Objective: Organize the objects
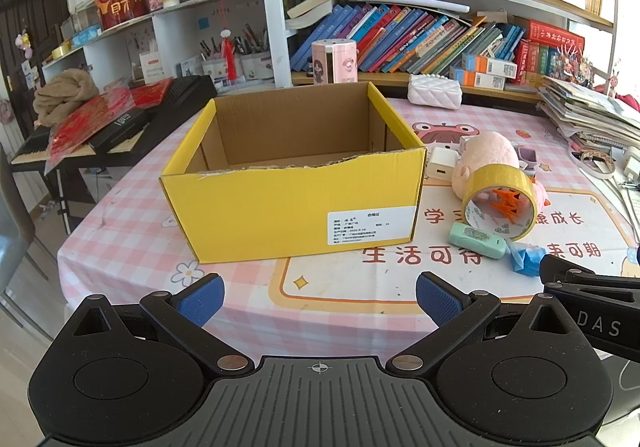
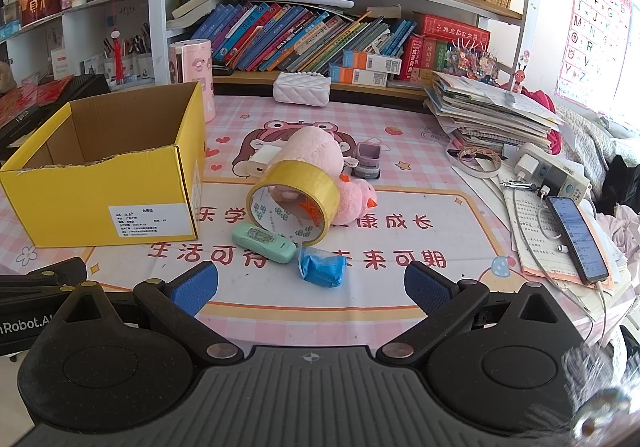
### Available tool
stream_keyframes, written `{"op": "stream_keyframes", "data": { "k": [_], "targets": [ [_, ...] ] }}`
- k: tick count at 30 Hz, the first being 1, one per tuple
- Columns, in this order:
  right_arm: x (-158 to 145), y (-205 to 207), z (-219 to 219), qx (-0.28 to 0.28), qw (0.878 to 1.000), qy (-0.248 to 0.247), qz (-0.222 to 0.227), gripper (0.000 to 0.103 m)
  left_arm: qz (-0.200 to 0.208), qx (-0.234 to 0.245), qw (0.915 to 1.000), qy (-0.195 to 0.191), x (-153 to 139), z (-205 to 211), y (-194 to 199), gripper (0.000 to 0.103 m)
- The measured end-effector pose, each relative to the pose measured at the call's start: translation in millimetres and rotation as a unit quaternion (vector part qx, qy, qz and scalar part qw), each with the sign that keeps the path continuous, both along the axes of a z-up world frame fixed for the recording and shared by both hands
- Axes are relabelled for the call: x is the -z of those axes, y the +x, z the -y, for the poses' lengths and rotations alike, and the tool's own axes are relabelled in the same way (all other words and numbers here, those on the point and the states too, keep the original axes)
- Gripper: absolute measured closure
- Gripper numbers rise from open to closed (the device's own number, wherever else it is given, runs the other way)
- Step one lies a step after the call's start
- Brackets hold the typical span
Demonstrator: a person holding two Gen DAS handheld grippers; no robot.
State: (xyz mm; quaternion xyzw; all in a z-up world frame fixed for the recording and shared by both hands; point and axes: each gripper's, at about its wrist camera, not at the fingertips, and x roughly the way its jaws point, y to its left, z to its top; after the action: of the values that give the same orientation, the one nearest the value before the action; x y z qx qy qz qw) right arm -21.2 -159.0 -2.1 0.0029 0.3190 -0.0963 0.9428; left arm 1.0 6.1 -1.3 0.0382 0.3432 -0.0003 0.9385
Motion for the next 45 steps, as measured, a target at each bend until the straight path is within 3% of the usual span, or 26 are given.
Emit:
{"op": "stream_keyframes", "data": {
  "k": [45],
  "targets": [
    [-0.1, -0.3, -1.2, 0.000, 1.000, 0.001, 0.001, 0.002, 0.001, 0.008, 1.0000, 0.000, 0.3, 1.7, 0.0, 0.000]
  ]
}}
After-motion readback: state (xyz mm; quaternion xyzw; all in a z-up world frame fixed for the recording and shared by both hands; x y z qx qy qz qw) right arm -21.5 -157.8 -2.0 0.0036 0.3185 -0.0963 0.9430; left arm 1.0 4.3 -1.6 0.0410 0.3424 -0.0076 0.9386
